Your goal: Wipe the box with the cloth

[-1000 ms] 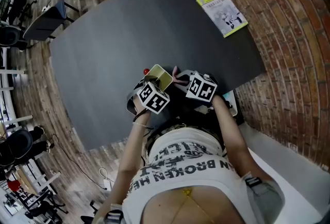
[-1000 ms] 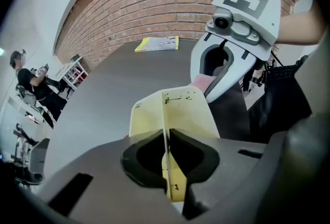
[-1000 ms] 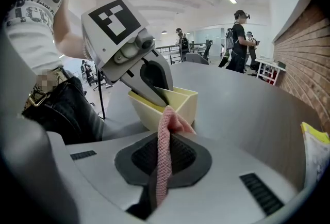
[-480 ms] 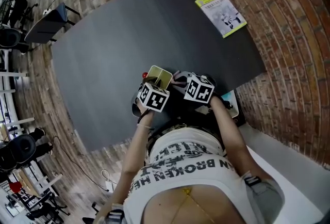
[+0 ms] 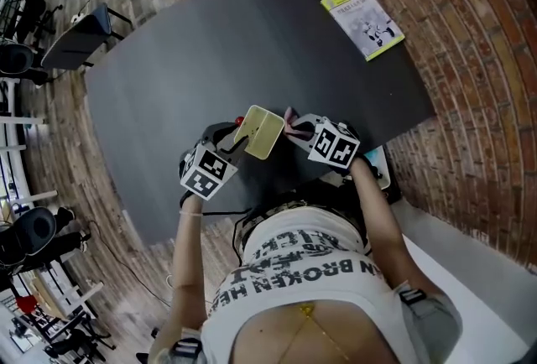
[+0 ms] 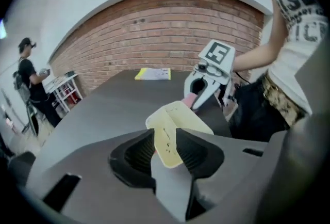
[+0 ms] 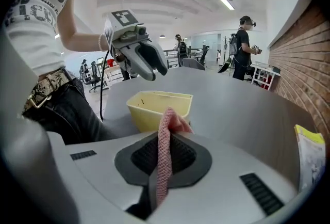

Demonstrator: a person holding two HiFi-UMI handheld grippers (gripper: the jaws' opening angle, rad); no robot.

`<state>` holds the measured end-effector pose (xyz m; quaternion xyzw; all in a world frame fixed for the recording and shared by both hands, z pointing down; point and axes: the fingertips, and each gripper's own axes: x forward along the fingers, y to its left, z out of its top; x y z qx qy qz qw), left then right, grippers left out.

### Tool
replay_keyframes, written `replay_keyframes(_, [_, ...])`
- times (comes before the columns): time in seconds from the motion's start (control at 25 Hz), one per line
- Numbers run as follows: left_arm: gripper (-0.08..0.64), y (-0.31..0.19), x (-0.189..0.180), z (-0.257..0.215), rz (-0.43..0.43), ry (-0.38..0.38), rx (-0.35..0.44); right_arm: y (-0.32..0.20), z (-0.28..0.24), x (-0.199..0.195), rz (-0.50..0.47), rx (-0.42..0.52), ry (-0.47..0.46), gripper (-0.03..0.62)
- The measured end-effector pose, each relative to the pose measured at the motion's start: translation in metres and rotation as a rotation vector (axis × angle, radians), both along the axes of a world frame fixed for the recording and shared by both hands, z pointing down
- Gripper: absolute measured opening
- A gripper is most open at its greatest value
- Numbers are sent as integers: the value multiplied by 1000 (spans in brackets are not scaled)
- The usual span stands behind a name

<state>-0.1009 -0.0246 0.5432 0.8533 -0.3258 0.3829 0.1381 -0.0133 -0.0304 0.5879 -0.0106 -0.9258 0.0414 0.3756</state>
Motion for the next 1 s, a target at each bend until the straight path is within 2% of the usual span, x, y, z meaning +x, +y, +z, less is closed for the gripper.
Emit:
replay_keyframes(0.12, [115, 25, -4, 20, 232, -132, -15, 2, 1, -1, 19, 3, 9, 17])
replay_keyframes(0.2, [115, 36, -2, 29, 350, -189, -23, 2, 1, -1, 37, 5, 11, 17])
replay_keyframes(0.36, [114, 42, 5, 33, 512, -258, 8, 5, 2, 0, 72, 8, 17, 17])
replay_keyframes(0.48, [114, 50, 6, 38, 657, -381, 14, 7, 2, 1, 83, 17, 29, 17])
replay_keyframes(0.56, [114, 52, 5, 52, 722, -458, 3, 7, 3, 2, 88, 21, 34, 18])
replay_keyframes(0.68, [114, 52, 8, 72, 768, -545, 10, 6, 4, 4, 98, 22, 37, 17])
replay_keyframes(0.76, [89, 52, 11, 79, 761, -560, 10, 4, 3, 5, 110, 24, 36, 17])
replay_keyframes(0.84, [57, 53, 14, 81, 734, -535, -3, -1, 3, 7, 129, 30, 32, 17])
replay_keyframes(1.0, [29, 58, 27, 79, 663, -437, -57, -13, 2, 11, 161, 42, 25, 17])
